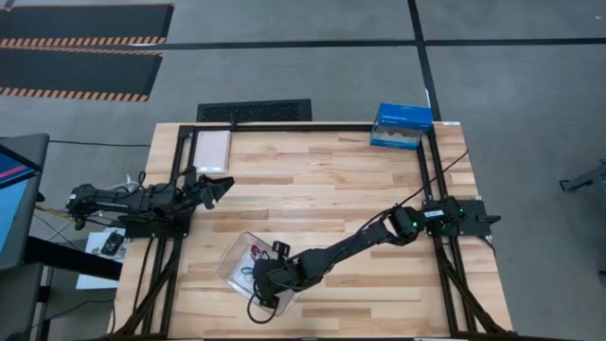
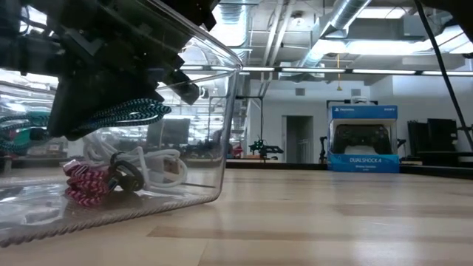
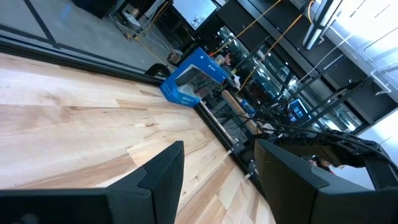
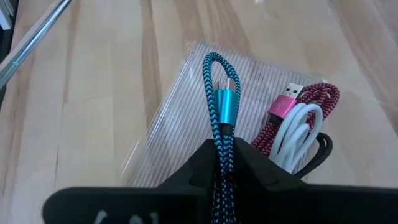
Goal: Pick and place USB-C Cables
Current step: Put the blue charger cable into the transparent bin, then return to Home Position
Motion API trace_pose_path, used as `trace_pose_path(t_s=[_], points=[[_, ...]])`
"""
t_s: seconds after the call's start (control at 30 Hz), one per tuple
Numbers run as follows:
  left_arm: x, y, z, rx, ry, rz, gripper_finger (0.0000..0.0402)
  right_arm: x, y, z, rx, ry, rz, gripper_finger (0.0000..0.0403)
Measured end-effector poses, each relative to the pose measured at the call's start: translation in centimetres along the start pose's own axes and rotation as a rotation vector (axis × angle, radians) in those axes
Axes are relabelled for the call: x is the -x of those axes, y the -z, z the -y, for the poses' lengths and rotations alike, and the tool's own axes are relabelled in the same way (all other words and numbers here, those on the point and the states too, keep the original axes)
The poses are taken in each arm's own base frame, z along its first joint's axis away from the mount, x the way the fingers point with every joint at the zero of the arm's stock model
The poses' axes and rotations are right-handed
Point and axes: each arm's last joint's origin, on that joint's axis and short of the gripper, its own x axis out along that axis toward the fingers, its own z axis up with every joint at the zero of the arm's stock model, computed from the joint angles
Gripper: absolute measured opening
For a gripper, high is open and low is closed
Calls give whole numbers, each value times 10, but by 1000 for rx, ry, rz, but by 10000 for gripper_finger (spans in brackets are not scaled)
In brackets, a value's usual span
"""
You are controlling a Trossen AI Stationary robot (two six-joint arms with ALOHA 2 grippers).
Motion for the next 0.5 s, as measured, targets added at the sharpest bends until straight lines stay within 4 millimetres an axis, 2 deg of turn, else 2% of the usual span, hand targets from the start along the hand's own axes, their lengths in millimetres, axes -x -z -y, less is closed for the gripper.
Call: trace_pose_path(t_s=[0.13, 0.37, 0.5], points=[[0, 0, 0, 0, 0, 0, 185, 0, 0, 0, 3, -1, 0, 80], [0, 0, 0, 0, 0, 0, 185, 0, 0, 0, -6, -2, 1, 154], [0, 0, 0, 0, 0, 0, 185, 0, -1, -1, -11, -4, 9, 174]])
